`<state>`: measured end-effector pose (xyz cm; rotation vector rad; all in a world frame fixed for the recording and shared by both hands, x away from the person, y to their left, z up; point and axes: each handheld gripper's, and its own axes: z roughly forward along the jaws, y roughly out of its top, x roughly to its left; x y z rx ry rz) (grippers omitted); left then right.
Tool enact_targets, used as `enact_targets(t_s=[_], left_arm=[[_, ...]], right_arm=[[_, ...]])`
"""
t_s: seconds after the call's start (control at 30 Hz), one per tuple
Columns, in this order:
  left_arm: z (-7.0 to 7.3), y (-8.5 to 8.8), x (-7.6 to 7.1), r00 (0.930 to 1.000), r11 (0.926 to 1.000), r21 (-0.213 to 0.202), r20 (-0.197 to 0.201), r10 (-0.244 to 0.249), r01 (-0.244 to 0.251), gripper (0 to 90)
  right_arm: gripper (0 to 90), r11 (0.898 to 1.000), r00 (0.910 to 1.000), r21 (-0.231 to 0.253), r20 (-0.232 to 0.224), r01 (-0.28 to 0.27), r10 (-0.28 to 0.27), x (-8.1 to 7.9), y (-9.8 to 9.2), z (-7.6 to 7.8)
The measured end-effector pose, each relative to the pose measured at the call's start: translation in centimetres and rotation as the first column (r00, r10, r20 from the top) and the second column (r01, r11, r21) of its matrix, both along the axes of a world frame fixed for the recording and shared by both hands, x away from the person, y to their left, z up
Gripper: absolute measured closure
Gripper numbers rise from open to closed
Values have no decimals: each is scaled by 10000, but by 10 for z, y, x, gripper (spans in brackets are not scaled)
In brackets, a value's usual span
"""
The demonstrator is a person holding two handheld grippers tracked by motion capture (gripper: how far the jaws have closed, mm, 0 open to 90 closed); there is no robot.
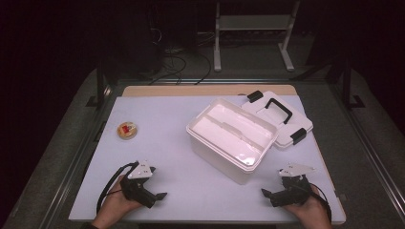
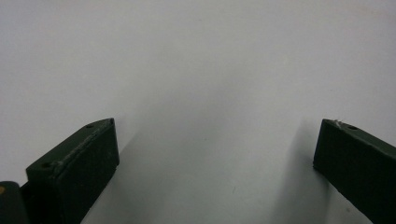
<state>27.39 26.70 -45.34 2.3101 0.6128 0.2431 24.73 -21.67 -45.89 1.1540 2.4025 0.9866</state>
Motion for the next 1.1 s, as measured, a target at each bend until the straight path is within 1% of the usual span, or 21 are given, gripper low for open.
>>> enact_targets(t_s=[0.4, 0.5, 0.53, 0.57, 0.6, 0.63, 0.7, 0.77, 0.87, 0.93, 1.0, 1.1], left_arm=[[1, 0, 1, 10000, 10000, -13, -40, -3, 3, 0], [4, 0, 3, 9998, 9998, -38, -3, 177, -177, 68], [4, 0, 4, 9998, 9998, -7, -4, 200, -200, 82], [5, 0, 5, 9998, 9998, -4, 10, 197, -197, 109], [7, 0, 6, 9999, 9998, -49, -16, 171, -171, 148], [8, 0, 7, 9999, 9998, -148, -55, 134, -135, 179], [11, -1, 9, 9999, 9994, -308, -18, 146, -147, 245], [15, -1, 13, 9999, 9993, -363, 47, 131, -129, 279], [21, -1, 18, 9999, 9987, -488, 75, 123, -119, 355], [25, -1, 22, 9999, 9981, -604, 37, 118, -116, 423], [28, -1, 24, 9999, 9971, -754, -2, 112, -112, 476], [34, -3, 30, 10000, 9975, -697, 48, 81, -78, 562]], right_arm=[[15, 10000, 10000, 1, -8, 10, -10, 0, 0, 0], [32, 10000, 10000, 19, -28, 4, -4, 0, 0, 1], [59, 10000, 10000, -2, -3, -32, 32, -1, -1, 2], [104, 10000, 10000, 21, 0, -70, 70, -2, -2, 3], [161, 10000, 10000, 45, 49, -70, 69, -3, -2, 4], [198, 9999, 10000, 66, 56, -82, 82, -3, -3, 5], [247, 10000, 10000, 66, -3, -60, 60, -4, -3, 7], [307, 9999, 10000, 130, -12, -8, 8, -5, -4, 10], [413, 9997, 9999, 259, 125, -47, 44, -4, -4, 16], [478, 9995, 9997, 313, 221, -79, 72, -2, -3, 20], [530, 9991, 9996, 404, 274, -100, 89, 0, -2, 23], [602, 9990, 9996, 424, 247, -172, 161, 4, -1, 26]])
